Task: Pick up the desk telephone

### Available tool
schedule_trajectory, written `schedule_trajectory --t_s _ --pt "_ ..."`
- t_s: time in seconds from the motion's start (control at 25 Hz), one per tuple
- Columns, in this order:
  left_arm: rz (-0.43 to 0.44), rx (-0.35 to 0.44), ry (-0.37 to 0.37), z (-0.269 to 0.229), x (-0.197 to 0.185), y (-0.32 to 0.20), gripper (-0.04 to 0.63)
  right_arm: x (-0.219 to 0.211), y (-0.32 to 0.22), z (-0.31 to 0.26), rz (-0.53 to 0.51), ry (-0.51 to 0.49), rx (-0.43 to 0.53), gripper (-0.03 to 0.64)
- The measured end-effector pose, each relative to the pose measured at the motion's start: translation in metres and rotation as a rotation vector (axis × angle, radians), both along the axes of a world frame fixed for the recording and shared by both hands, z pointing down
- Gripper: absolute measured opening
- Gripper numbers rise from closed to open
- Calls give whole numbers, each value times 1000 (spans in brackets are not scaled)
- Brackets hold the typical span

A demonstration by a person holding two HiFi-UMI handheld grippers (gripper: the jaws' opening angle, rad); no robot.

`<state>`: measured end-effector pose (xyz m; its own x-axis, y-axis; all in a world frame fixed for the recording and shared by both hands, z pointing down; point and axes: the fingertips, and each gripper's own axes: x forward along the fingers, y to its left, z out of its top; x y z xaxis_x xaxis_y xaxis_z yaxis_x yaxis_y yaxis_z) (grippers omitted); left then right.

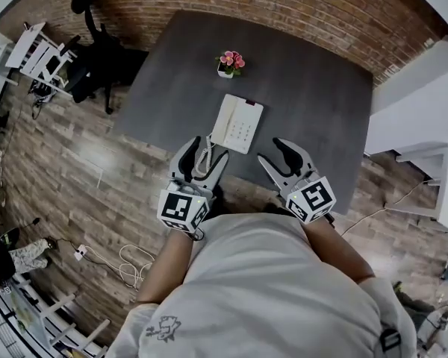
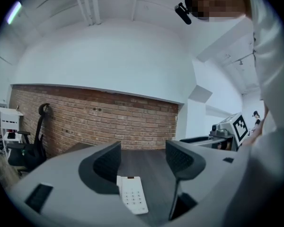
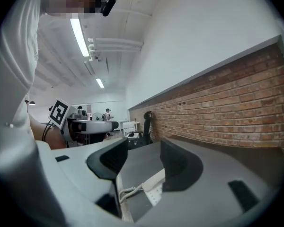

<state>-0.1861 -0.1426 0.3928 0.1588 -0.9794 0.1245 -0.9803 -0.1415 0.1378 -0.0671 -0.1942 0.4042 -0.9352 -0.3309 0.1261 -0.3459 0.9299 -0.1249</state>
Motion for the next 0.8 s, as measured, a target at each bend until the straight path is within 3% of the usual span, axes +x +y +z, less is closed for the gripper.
schedule_trajectory --t_s 0.24,0.52,0.8 --pt "127 -5 8 3 -36 -14 311 -28 -8 4 144 8 -28 221" --pt "218 -27 18 13 -79 -23 310 -58 -8 9 259 12 -42 219" --pt "317 -60 22 26 -90 -35 311 -65 -10 23 347 14 -78 213"
